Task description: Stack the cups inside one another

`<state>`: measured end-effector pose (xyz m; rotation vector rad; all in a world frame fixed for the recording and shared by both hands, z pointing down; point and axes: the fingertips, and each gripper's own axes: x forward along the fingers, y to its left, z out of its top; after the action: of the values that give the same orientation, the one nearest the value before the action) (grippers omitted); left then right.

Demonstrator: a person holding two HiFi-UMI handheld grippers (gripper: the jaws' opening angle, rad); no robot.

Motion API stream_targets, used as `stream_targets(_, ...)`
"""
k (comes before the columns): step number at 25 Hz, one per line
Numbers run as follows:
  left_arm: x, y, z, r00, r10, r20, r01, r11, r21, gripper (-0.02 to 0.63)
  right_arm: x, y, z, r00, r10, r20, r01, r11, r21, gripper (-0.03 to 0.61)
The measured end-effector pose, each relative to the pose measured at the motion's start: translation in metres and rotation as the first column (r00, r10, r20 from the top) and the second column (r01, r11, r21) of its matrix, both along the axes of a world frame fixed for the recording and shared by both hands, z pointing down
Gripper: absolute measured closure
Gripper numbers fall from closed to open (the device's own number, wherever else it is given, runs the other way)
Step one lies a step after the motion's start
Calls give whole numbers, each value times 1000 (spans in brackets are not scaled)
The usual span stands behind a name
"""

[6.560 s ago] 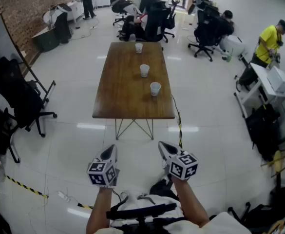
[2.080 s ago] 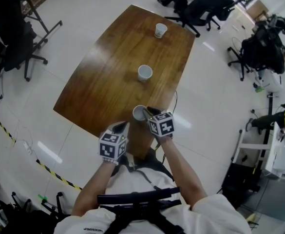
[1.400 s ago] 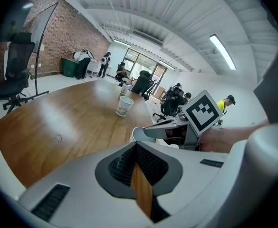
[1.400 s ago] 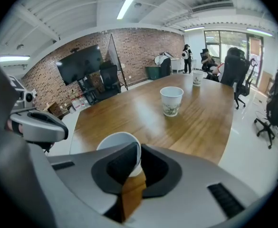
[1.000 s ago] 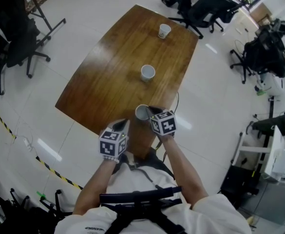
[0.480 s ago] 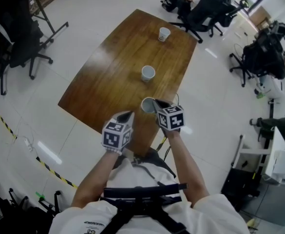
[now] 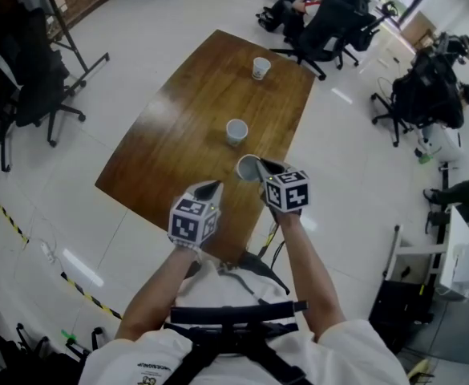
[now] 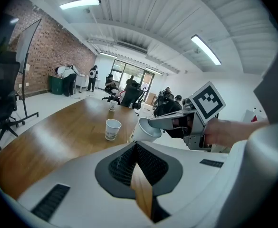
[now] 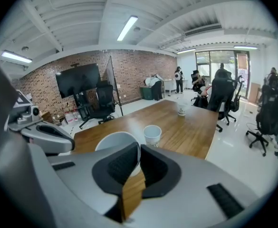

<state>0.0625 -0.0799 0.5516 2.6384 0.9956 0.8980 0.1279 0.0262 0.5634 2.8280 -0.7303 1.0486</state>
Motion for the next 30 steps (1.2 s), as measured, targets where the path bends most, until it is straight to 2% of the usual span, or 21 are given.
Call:
stream_targets(12, 11, 28, -10, 999, 31, -7, -31, 1000, 5, 626, 45, 34, -45, 997, 19, -73, -17, 999, 30, 555)
stream_targets(23, 27, 21, -8, 999, -32, -3, 32, 999, 18, 626, 106, 18, -60, 992, -72, -100, 72, 997, 4, 555)
stream_targets(30, 35, 8, -4, 996, -86, 11, 86, 996, 24, 626, 141, 4, -42, 992, -112, -61, 111, 994, -9, 555)
